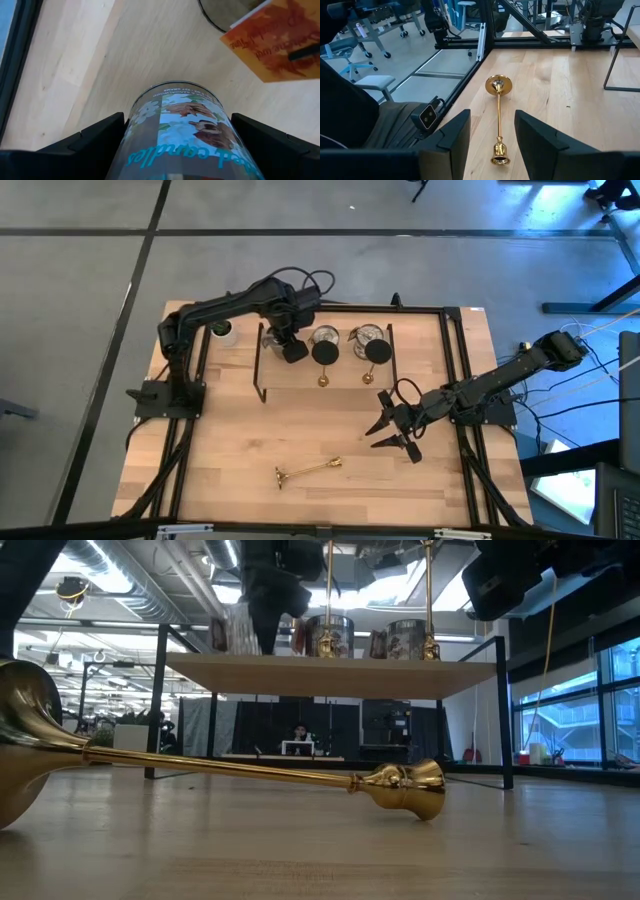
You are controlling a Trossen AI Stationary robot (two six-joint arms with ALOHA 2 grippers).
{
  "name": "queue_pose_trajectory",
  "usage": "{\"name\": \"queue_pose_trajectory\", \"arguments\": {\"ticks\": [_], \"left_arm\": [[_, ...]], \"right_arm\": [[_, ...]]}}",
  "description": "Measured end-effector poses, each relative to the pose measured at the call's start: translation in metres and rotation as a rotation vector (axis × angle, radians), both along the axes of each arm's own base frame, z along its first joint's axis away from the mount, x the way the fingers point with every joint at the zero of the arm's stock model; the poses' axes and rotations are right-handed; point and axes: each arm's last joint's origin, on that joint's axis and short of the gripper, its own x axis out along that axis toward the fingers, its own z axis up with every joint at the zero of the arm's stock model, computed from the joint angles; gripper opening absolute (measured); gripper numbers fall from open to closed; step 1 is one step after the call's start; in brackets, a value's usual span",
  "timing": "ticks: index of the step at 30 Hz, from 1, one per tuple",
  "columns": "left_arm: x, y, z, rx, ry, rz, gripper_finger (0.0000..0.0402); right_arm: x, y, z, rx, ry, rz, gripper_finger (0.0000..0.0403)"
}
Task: Pick & Place candle stick holders
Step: Put the silver scented candle on the shelf
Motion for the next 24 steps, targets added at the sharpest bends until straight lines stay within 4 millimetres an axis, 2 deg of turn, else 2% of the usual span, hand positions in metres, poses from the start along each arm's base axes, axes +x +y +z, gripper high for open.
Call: {"name": "queue_pose_trajectory", "arguments": {"ticks": [6, 24], "left_arm": [[0.0052, 0.0019, -0.0086, -0.006, 0.023, -0.024, 0.0349], [0.0042, 0.0017, -0.0084, 0.011, 0.039, -0.02, 0.035]], "right_arm": [[-0.0002, 0.0, -0.0006, -0.002, 0.006, 0.0, 0.0156], [-0.0003, -0.0001, -0.0011, -0.002, 0.012, -0.001, 0.0156]]}}
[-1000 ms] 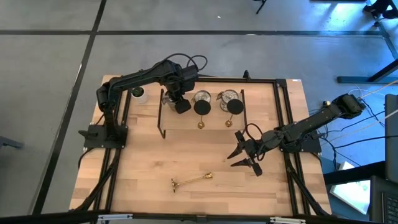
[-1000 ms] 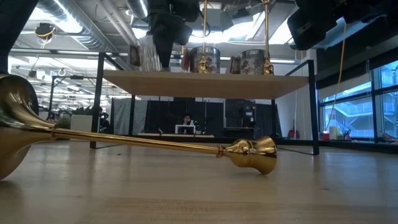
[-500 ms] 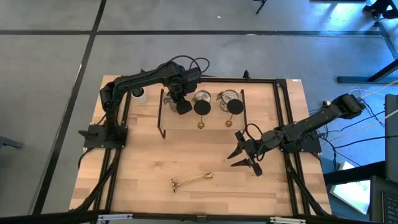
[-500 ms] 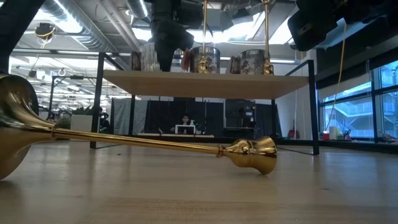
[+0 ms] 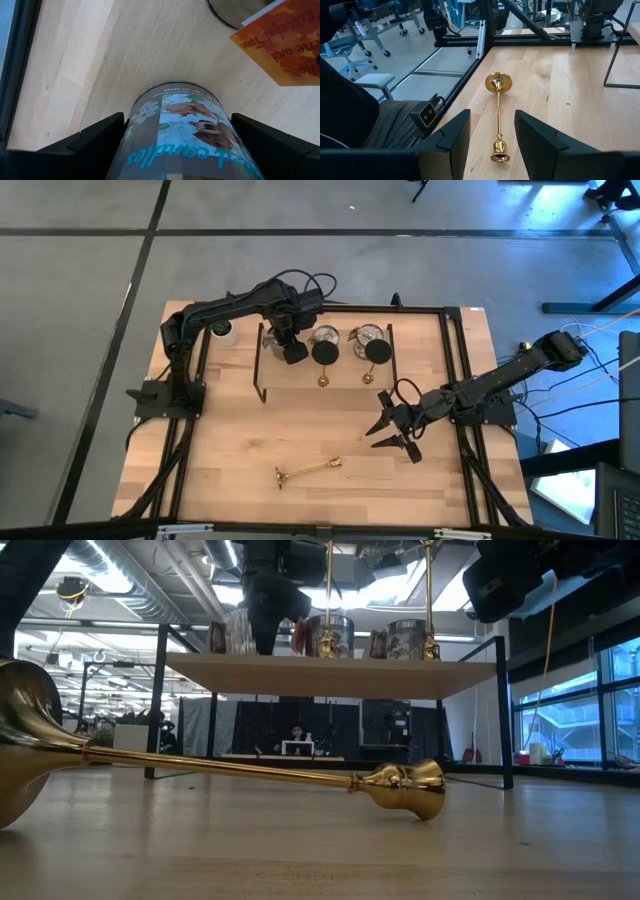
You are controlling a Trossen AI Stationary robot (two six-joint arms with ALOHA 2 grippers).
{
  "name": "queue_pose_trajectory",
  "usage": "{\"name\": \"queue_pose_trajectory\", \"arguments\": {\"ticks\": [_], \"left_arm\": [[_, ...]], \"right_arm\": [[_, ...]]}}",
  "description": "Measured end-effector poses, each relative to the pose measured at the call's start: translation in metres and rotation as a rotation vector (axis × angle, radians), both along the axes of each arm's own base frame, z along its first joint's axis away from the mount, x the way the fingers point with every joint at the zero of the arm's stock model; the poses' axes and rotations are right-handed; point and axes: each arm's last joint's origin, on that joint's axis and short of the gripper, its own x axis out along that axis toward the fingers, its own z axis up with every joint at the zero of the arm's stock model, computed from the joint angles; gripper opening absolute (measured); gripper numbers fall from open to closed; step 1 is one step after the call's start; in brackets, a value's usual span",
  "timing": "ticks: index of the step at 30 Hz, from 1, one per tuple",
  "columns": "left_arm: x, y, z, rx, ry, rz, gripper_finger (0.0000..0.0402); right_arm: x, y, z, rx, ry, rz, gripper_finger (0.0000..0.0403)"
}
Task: Pick & Place candle stick holders
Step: Put the silver scented candle on the shelf
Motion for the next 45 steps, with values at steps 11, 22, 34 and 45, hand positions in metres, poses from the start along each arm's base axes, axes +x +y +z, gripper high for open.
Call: {"name": "queue_pose_trajectory", "arguments": {"ticks": [11, 22, 34, 45], "left_arm": [[-0.001, 0.0, 0.0, -0.002, 0.008, 0.042, 0.0386], [-0.002, 0.0, 0.0, 0.015, 0.029, 0.012, 0.0388], [-0.003, -0.005, 0.0, 0.006, 0.053, -0.037, 0.0389], [-0.01, -0.013, 0.012, 0.032, 0.045, -0.062, 0.0389]], "right_arm": [[0.0, 0.0, 0.0, 0.0, 0.0, 0.0, 0.0156], [0.0, 0.0, 0.0, 0.0, 0.0, 0.0, 0.0156], [0.0, 0.0, 0.0, 0.0, 0.0, 0.0, 0.0156], [0.0, 0.0, 0.0, 0.0, 0.0, 0.0, 0.0156]]}}
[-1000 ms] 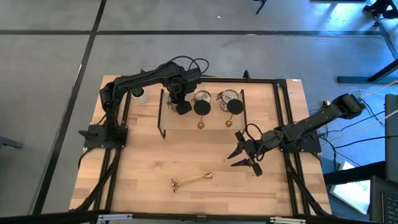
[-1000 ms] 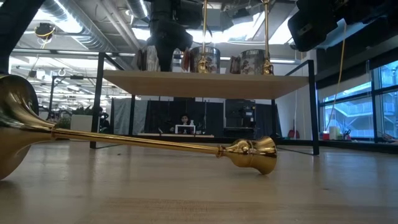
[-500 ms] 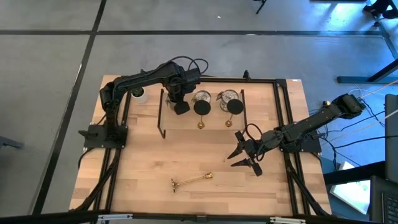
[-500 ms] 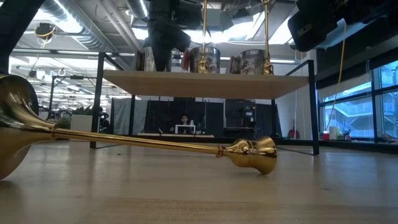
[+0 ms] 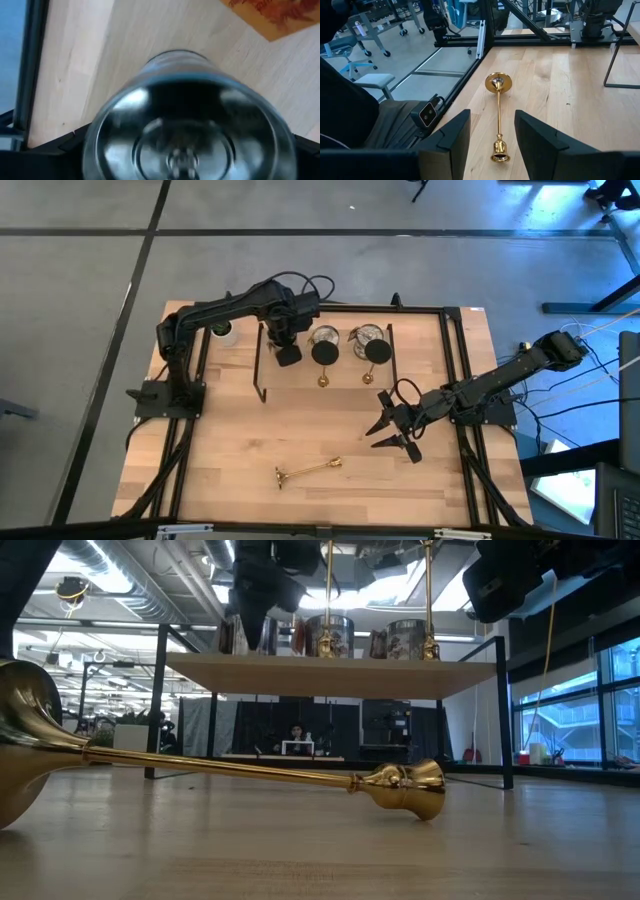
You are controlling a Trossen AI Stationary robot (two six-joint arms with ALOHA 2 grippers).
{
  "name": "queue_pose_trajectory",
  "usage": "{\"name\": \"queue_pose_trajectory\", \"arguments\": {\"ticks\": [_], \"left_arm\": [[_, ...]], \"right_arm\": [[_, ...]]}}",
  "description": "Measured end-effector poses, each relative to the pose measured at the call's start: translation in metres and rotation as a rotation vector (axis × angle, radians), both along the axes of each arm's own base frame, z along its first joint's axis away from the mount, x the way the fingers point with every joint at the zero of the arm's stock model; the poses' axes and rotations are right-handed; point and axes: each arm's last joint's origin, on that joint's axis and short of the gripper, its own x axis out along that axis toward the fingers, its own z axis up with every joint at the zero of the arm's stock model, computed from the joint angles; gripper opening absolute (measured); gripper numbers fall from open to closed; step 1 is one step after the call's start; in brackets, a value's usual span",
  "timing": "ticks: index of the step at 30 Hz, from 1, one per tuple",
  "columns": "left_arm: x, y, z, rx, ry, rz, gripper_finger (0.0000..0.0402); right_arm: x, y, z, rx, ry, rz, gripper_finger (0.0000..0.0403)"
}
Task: Pick & Place candle stick holders
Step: Put the silver scented candle on the shelf
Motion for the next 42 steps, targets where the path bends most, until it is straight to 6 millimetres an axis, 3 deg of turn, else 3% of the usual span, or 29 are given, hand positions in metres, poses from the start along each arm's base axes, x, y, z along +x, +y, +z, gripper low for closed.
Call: {"name": "queue_pose_trajectory", "arguments": {"ticks": [21, 30, 37, 42], "left_arm": [[-0.038, -0.015, 0.05, 0.04, -0.168, 0.041, 0.0389], [-0.043, -0.025, 0.081, 0.003, -0.466, 0.049, 0.0389], [-0.037, -0.047, 0.081, -0.059, -0.477, -0.024, 0.0389], [-0.033, -0.057, 0.077, 0.094, -0.406, 0.008, 0.0389]], "right_arm": [[0.0, 0.0, 0.0, 0.002, -0.004, 0.0, 0.0156], [0.0, 0.0, 0.0, 0.002, -0.003, -0.001, 0.0156], [0.0, 0.0, 0.0, 0.001, -0.002, -0.001, 0.0156], [0.0, 0.0, 0.0, 0.001, -0.002, -0.001, 0.0156]]}}
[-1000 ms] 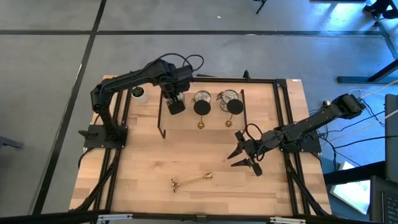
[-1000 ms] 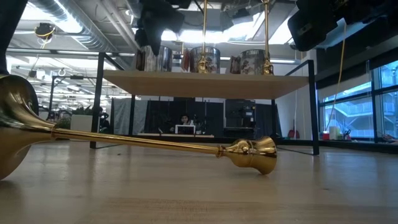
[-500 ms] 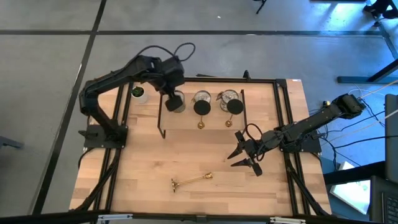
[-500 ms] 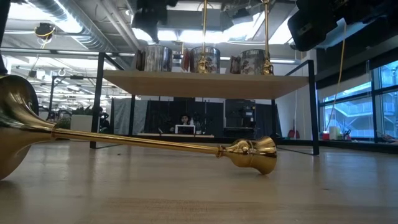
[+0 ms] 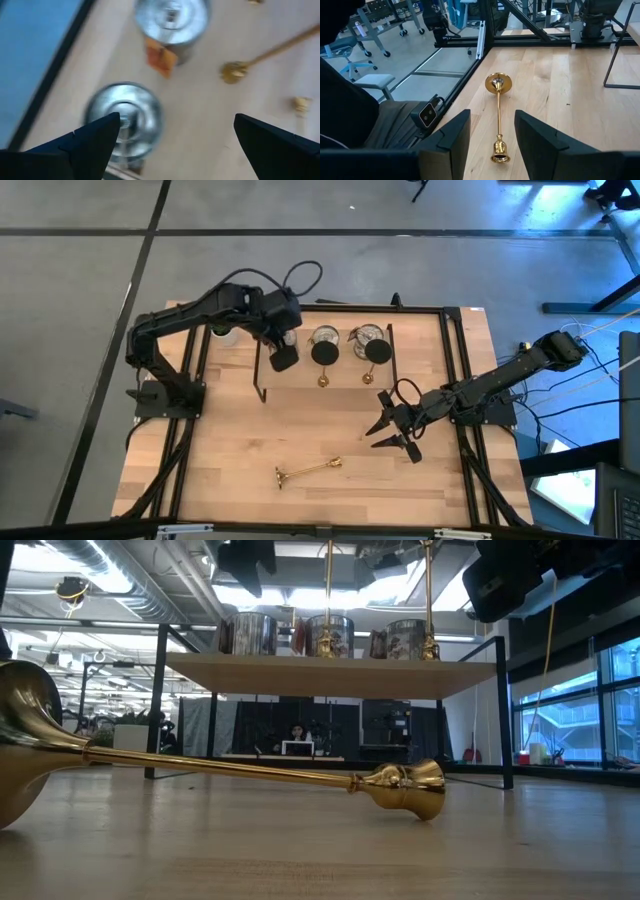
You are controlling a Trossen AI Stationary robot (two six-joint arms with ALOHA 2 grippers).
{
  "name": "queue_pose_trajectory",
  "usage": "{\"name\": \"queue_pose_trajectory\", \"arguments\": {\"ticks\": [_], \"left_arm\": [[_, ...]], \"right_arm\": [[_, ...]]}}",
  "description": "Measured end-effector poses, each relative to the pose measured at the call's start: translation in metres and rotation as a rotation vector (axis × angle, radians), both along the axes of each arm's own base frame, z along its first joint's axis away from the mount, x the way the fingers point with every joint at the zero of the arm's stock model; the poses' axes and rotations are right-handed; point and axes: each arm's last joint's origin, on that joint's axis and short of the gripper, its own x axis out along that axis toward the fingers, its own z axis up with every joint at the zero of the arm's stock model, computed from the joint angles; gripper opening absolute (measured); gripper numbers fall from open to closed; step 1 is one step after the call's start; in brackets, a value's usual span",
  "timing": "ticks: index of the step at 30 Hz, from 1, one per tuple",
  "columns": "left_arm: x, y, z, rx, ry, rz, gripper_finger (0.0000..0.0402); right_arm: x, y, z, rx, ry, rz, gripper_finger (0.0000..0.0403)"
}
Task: Pick & Place candle stick holders
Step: Put the silver scented candle on the shelf
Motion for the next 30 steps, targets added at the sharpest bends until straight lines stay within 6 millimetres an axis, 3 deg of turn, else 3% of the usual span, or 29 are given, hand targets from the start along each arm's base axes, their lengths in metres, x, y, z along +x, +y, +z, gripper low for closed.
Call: {"name": "queue_pose_trajectory", "arguments": {"ticks": [15, 20, 26, 30], "left_arm": [[-0.005, -0.019, -0.003, 0.189, 0.13, 0.027, 0.0388], [0.0, -0.019, -0.002, 0.213, 0.095, 0.021, 0.0388], [0.006, -0.019, -0.03, 0.197, 0.16, -0.012, 0.0388], [0.004, -0.018, -0.048, 0.215, 0.233, 0.0, 0.0388]], "right_arm": [[0.0, 0.0, -0.001, 0.0, 0.009, 0.001, 0.0156], [-0.003, 0.005, -0.001, -0.011, 0.002, 0.028, 0.0156], [-0.009, 0.017, 0.001, -0.084, -0.065, 0.25, 0.0156], [-0.01, 0.018, 0.0, -0.085, -0.064, 0.293, 0.0156]]}}
